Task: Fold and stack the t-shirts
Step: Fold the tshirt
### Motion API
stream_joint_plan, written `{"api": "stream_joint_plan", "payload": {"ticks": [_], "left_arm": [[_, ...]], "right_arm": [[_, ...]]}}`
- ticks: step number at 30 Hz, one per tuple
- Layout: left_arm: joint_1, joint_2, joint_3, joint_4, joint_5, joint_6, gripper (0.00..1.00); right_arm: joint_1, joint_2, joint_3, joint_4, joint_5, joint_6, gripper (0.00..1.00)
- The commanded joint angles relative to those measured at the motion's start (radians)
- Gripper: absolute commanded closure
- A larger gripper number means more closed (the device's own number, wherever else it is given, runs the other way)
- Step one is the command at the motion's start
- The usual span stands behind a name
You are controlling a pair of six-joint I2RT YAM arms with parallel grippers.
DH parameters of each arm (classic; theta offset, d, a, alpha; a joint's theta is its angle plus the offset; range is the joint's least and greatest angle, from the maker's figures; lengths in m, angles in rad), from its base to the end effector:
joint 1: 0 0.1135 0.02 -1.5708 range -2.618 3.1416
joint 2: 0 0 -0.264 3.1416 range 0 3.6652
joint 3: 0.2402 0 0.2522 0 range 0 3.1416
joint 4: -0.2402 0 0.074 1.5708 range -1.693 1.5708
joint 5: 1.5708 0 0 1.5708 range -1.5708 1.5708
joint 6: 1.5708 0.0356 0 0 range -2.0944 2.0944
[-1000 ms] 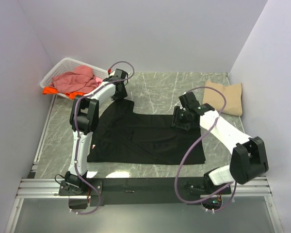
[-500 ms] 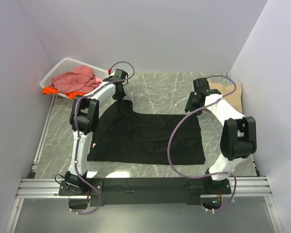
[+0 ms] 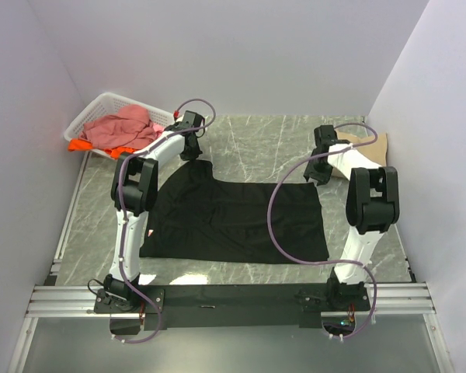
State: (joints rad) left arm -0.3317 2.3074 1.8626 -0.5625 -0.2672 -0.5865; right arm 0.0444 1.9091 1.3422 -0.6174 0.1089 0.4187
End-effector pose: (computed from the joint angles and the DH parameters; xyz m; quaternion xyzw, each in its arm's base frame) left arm 0.4778 -0.1546 0.1662 -0.1577 0.9396 -0.0074 0.3037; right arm 0.3875 0.0133 0.1803 0.1926 0.9609 -0.0080 0.1989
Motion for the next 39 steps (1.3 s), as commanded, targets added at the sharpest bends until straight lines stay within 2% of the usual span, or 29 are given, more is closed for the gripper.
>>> {"api": "stream_joint_plan", "payload": {"ticks": [1,16,17,18,21,29,32,33,34,39], "left_arm": [[-0.004,-0.065,-0.006,-0.01,0.023,0.014,0.92],[-0.004,-0.06,0.004,-0.016,0.051,0.022,0.94],[-0.004,-0.06,0.004,-0.016,0.051,0.022,0.95],[-0.004,-0.06,0.004,-0.017,0.054,0.022,0.95],[-0.004,-0.065,0.001,-0.017,0.054,0.017,0.95],[-0.006,-0.065,0.0,-0.016,0.063,0.016,0.95],[-0.004,-0.063,0.001,-0.016,0.068,0.013,0.96],[-0.004,-0.065,0.001,-0.014,0.069,0.013,0.96],[-0.004,-0.066,0.003,-0.014,0.069,0.011,0.97],[-0.004,-0.08,0.012,-0.019,0.079,0.01,1.0]], "right_arm": [[-0.009,0.028,0.061,0.035,0.041,-0.023,0.53],[-0.026,0.08,0.012,0.053,0.025,-0.001,0.55],[-0.028,0.08,0.008,0.051,0.018,-0.001,0.56],[-0.026,0.082,0.009,0.042,0.015,0.006,0.62],[-0.028,0.071,-0.005,0.021,0.006,0.018,0.67],[-0.028,0.051,-0.017,-0.008,-0.038,0.022,0.75],[-0.026,0.057,-0.017,-0.015,-0.066,0.015,0.83],[-0.028,0.056,-0.017,-0.013,-0.071,0.014,0.94],[-0.026,0.056,-0.017,-0.015,-0.08,0.014,0.99],[-0.028,0.036,0.008,-0.036,-0.091,-0.006,1.0]]}}
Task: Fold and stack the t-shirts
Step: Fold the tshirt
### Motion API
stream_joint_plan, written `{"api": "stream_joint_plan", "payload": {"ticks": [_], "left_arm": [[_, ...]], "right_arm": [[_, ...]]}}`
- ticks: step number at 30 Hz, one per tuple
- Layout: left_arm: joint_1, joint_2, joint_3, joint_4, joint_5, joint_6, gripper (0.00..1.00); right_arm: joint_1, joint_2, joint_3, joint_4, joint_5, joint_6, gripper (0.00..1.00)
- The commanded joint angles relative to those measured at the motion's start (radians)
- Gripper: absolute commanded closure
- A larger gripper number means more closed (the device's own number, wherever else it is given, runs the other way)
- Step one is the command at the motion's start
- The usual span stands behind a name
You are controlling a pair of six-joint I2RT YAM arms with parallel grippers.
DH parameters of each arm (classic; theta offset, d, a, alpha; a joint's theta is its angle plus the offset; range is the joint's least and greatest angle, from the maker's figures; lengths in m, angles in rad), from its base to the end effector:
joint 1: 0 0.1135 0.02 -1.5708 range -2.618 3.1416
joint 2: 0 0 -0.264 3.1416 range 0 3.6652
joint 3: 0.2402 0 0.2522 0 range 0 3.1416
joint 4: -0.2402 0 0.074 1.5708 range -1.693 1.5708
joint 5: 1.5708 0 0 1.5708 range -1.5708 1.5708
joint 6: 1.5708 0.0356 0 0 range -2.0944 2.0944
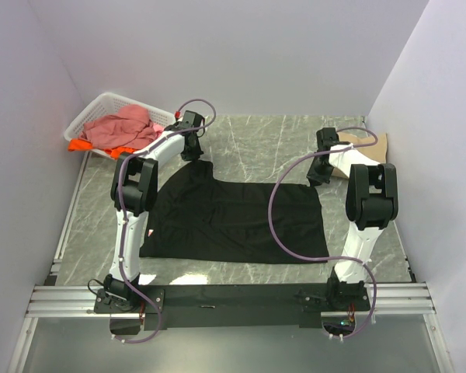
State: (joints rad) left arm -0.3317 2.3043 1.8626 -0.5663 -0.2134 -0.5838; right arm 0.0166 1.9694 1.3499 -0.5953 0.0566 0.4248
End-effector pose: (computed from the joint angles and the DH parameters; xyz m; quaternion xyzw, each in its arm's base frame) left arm 0.4770 -0.1563 0.1671 -0.1494 0.9439 -0.0303 0.2929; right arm 0.3949 0.0045 0.1607 0.2043 0.9624 0.0116 0.1788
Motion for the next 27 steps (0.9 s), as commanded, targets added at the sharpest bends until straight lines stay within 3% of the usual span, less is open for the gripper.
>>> {"api": "stream_joint_plan", "payload": {"ticks": [1,27], "left_arm": [[-0.003,-0.078,0.017,-0.017,0.026,0.007,0.99],[0.028,-0.195,0.027,-0.001,0.036,0.029,0.99]], "right_arm": [[0.002,-0.038,0.005,-0.061,-0.037,-0.014,1.0],[0.0,-0.213,0.092,-0.139,0.029,-0.063,1.0]]}}
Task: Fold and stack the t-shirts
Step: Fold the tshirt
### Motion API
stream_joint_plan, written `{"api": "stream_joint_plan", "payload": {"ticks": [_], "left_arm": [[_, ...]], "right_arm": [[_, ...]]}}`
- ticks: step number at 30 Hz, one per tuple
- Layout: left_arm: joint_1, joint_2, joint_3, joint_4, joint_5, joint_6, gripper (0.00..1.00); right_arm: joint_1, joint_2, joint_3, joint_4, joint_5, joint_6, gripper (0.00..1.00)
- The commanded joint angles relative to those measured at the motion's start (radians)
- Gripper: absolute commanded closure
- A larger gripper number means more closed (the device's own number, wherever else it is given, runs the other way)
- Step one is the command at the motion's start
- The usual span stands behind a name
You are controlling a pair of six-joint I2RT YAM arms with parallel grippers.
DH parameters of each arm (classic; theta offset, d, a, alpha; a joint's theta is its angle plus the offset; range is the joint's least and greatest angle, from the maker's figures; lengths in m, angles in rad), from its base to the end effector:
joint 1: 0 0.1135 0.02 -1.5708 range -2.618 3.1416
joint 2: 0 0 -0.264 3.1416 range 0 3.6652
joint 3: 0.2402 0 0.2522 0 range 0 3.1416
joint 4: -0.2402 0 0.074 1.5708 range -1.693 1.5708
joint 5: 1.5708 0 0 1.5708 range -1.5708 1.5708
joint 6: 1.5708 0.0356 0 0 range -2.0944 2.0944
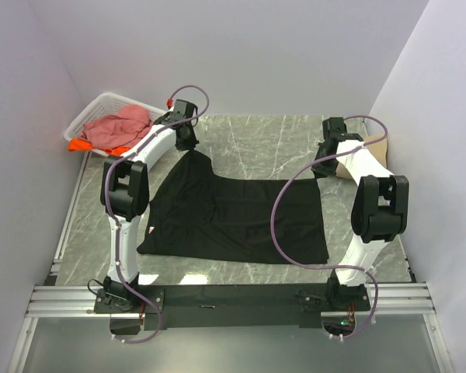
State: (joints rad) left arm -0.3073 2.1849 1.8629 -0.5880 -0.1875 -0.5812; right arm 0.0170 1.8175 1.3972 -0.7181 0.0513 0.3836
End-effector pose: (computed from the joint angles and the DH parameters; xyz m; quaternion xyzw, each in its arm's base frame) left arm 0.4694 -0.1420 0.2226 -0.1587 0.9288 -0.0589 0.3297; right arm 0.3785 0.0046 0.2249 0.1834 0.9590 0.0181 0.2151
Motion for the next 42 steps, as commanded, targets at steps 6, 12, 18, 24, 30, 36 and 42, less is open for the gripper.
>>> {"api": "stream_joint_plan", "payload": {"ticks": [6,12,18,24,30,36,42], "left_arm": [[0.007,-0.102,0.025,0.022,0.003,0.035,0.99],[0.008,-0.134,0.005,0.03,0.003,0.037,0.99],[0.008,-0.171,-0.062,0.045,0.016,0.034,0.99],[0.007,-0.266,-0.214,0.077,0.054,0.053,0.99],[-0.004,-0.418,-0.439,0.125,0.071,0.072,1.0],[-0.036,-0.556,-0.623,0.132,0.088,0.067,1.0],[-0.099,-0.665,-0.751,0.102,0.037,0.046,0.99]], "right_arm": [[-0.006,-0.083,0.04,-0.02,0.05,-0.022,1.0],[-0.011,-0.118,0.014,-0.018,0.065,-0.019,1.0],[-0.011,-0.172,-0.041,-0.017,0.051,-0.008,1.0],[-0.011,-0.267,-0.139,-0.033,0.033,-0.009,1.0],[-0.009,-0.389,-0.28,-0.057,0.027,-0.011,1.0],[-0.011,-0.491,-0.4,-0.067,-0.004,0.018,1.0],[-0.009,-0.53,-0.469,-0.101,0.027,0.038,1.0]]}}
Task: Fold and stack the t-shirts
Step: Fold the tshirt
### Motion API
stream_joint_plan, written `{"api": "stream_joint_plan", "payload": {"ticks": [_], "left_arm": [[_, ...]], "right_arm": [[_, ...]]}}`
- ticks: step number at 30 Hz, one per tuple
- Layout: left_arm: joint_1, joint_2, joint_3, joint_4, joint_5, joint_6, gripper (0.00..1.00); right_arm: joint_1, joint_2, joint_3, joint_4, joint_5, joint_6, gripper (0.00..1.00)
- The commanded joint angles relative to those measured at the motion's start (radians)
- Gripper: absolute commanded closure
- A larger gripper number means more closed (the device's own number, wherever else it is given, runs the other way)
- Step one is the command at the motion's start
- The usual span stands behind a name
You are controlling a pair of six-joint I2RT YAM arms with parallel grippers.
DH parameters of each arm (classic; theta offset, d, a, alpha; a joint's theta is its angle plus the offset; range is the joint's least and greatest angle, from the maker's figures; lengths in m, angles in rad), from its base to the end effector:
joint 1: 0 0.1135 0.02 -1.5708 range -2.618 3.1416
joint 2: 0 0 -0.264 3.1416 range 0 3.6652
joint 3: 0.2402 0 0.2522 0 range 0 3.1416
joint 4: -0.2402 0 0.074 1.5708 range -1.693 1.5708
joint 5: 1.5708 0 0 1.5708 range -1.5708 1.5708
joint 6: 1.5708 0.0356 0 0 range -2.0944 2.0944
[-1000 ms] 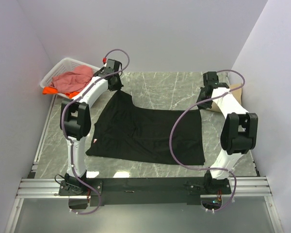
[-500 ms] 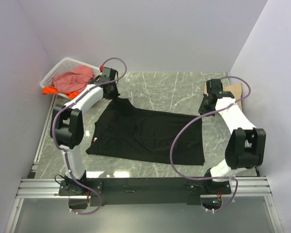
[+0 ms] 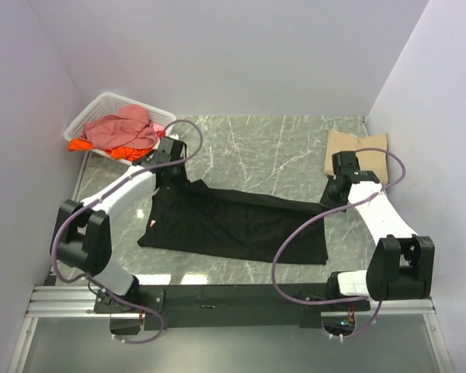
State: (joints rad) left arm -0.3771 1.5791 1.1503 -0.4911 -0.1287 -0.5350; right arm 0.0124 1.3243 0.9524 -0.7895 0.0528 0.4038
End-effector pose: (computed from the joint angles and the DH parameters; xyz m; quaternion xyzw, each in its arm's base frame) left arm 0.3142 -0.1195 0.2433 -0.0951 0.9410 -0.0858 0.3133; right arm 0.2492 0.0012 0.2359 0.1956 0.9591 0.0167 0.2042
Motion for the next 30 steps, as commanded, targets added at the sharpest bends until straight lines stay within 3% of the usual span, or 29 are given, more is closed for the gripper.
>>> {"api": "stream_joint_plan", "payload": {"ticks": [1,11,24,26,27,29,30], "left_arm": [[-0.039,-0.089,-0.07,0.002,-0.029,-0.006,0.99],[-0.094,-0.309,-0.224,-0.076,-0.141,-0.126,0.99],[-0.132,-0.433,-0.328,-0.144,-0.1,-0.198,0.99],[-0.137,-0.464,-0.345,-0.167,-0.091,-0.209,0.88],[-0.14,-0.487,-0.35,-0.176,-0.088,-0.218,0.72],[-0.143,-0.511,-0.356,-0.216,-0.088,-0.23,0.56],[-0.147,-0.54,-0.354,-0.231,-0.095,-0.243,0.42]], "right_arm": [[-0.006,-0.046,-0.03,-0.036,0.041,0.018,1.0],[-0.005,-0.08,-0.09,-0.06,0.058,0.041,1.0],[-0.005,-0.05,-0.078,-0.079,0.071,0.043,1.0],[-0.005,-0.065,-0.09,-0.092,0.068,0.047,0.94],[-0.003,-0.074,-0.098,-0.096,0.067,0.05,0.79],[-0.002,-0.111,-0.116,-0.108,0.061,0.055,0.69],[-0.002,-0.126,-0.122,-0.112,0.059,0.061,0.63]]}}
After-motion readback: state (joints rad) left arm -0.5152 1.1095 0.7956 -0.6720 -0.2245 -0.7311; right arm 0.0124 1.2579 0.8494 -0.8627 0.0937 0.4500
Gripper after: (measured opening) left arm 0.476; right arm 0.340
